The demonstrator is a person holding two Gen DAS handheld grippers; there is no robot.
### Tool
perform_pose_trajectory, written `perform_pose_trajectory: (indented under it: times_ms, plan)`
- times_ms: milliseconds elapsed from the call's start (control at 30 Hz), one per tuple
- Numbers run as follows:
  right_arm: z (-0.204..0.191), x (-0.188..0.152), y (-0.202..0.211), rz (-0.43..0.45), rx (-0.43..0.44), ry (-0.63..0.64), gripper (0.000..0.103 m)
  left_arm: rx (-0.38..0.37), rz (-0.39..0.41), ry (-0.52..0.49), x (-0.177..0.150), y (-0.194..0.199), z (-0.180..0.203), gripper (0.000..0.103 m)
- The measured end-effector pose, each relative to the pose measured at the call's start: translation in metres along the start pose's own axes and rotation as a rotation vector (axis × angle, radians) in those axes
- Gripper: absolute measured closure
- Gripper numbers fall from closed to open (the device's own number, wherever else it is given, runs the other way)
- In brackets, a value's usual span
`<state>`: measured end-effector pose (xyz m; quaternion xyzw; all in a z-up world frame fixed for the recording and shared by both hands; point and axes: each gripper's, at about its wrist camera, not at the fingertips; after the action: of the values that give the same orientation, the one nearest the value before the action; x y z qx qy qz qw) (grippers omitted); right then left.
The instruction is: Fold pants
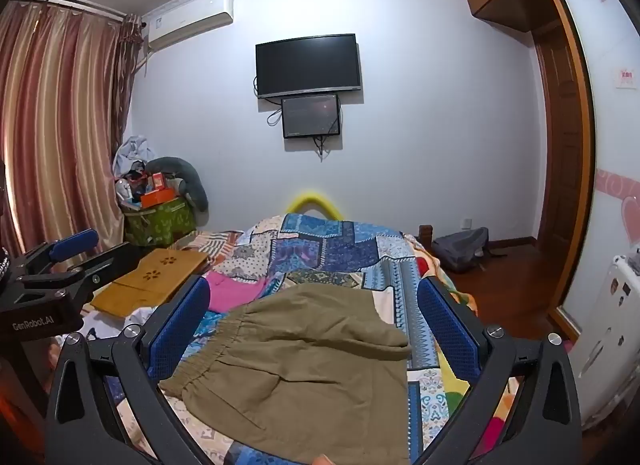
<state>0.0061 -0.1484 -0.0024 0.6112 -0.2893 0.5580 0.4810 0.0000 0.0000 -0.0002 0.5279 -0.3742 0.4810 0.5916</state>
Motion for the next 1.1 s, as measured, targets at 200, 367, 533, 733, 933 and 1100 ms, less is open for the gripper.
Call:
perform_pose_trajectory:
  times_ms: [200, 367, 533, 733, 933, 1100]
  plan:
    - [-0.001, -0.0002, -0.0017, -0.007, -0.002, 0.004, 0.0, -0.003, -0.002, -0.005, 0.0006, 0.0004, 0.0008, 0.0]
    - [-0.0019, -0.0006, -0.0007, -0.004, -0.002, 0.007, 0.001, -0.002, 0.007, -0.003, -0.0005, 0.0015, 0.0022, 0.0]
    - [-0.0014, -0.0008, -0.0023, -0.004, -0.002, 0.006, 0.0, -0.003, 0.009, 0.003, 0.002, 0.0007, -0.0004, 0.0]
    - [-0.0029, -0.0007, -0.0031, -0.005, 0.0, 0.005, 0.0, -0.005, 0.012, 0.004, 0.0039, 0.0025, -0.0011, 0.0]
    - [-0.0019, -0.0001, -0.0008, -0.004, 0.0, 0.005, 0.0, -0.005, 0.018, 0.002, 0.0059, 0.0021, 0.0002, 0.0]
    - [-0.003, 0.0008, -0.0004, -0.002, -0.001, 0.005, 0.0, -0.008, 0.02, 0.001, 0.0048, 0.0017, 0.0008, 0.0]
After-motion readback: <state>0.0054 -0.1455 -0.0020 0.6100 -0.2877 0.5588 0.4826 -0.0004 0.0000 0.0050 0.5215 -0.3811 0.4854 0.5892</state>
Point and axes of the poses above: each gripper's, at about its wrist camera, not at the fingertips, and y roughly against the way its jaws point, z to its right, x to its top, and after that the axes turned 8 degrees about y, right-handed
